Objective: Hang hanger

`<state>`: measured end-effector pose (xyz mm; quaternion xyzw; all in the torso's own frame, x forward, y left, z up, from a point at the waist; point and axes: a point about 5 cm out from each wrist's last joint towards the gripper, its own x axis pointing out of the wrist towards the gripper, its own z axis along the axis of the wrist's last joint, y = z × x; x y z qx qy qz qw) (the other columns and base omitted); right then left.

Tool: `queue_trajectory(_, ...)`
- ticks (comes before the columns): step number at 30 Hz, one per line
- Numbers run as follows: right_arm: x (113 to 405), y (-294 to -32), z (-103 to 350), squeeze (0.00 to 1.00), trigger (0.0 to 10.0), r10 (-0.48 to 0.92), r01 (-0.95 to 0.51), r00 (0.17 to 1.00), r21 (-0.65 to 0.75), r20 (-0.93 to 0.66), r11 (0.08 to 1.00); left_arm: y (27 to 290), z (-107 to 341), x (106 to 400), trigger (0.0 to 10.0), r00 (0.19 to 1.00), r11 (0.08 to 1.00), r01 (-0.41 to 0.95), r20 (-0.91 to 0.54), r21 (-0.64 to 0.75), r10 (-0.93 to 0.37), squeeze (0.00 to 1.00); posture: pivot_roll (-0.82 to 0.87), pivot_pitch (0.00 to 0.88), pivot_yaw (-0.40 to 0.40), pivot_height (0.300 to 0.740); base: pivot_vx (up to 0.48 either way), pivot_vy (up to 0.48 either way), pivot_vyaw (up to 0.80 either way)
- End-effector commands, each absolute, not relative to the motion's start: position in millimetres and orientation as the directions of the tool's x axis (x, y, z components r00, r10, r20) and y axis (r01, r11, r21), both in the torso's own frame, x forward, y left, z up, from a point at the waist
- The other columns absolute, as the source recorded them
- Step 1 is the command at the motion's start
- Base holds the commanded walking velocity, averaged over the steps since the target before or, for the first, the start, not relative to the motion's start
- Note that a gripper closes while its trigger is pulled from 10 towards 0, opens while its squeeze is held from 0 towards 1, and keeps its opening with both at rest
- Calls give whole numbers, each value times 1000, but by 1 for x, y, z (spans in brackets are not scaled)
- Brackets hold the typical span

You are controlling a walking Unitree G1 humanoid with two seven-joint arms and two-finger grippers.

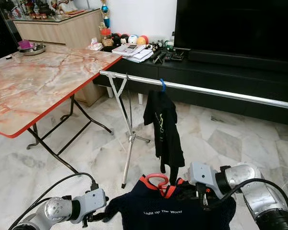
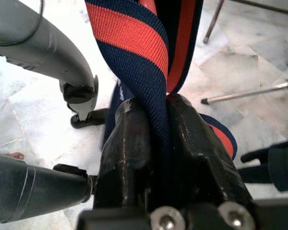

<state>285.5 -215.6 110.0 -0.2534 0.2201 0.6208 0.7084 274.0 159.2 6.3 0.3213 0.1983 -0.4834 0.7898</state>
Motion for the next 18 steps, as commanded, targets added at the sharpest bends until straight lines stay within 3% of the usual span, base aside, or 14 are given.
queue_trajectory(1, 286, -213, 119, 0, 10000, 786, -991, 130, -108, -605, 81, 160, 7, 277, 10000, 470, 337, 883, -628, 328, -620, 1000, -37, 0, 45, 740, 0, 0, 0)
queue_trajectory(12, 287, -213, 132, 0, 10000, 799, -991, 119, -118, -589, 60, 159, 3, 280, 10000, 548, 407, 835, -623, 369, -559, 1000, -39, 0, 31, 740, 0, 0, 0)
queue_trajectory(13, 287, -212, 135, 0, 10000, 802, -991, 120, -124, -584, 58, 158, 3, 280, 10000, 548, 418, 834, -620, 359, -561, 0, -39, 1, 30, 740, 0, 0, 0)
queue_trajectory(18, 292, -209, 144, 0, 10000, 819, -987, 136, -149, -557, 62, 151, -3, 274, 10000, 506, 393, 860, -646, 326, -571, 0, -43, 10, 26, 740, 0, 0, 0)
